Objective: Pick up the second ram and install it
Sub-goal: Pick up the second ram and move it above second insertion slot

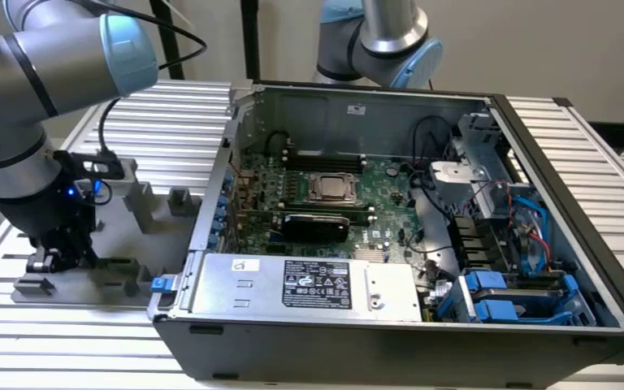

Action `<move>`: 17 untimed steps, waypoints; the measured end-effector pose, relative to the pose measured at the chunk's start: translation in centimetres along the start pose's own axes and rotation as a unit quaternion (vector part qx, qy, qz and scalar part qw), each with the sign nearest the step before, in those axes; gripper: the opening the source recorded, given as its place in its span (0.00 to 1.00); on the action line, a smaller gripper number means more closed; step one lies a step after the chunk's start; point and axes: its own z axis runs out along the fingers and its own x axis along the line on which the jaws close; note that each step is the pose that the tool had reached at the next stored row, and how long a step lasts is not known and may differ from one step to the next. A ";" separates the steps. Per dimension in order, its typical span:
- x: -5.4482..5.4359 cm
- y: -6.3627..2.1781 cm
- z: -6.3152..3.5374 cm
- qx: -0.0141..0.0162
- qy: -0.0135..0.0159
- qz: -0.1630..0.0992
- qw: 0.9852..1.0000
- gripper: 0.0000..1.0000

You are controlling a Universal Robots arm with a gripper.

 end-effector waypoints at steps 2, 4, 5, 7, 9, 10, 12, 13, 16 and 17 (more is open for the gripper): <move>0.0 0.00 0.01 0.000 0.001 0.005 1.000 0.00; 0.0 0.00 0.00 0.000 0.003 0.008 1.000 0.00; -0.1 0.00 0.00 0.000 0.004 0.008 1.000 0.00; -0.1 0.00 0.00 0.000 0.005 0.008 1.000 0.00; -0.2 0.00 0.01 0.000 0.006 0.008 1.000 0.00; -0.2 0.00 0.00 0.000 0.006 0.008 1.000 0.00; -0.2 0.00 -0.05 0.000 0.007 0.008 1.000 0.00; -0.3 0.01 -0.11 0.000 0.007 0.008 1.000 0.00; -0.3 0.01 -0.43 0.000 0.007 0.008 1.000 0.00; -0.3 0.02 -0.61 0.000 0.007 0.008 1.000 0.00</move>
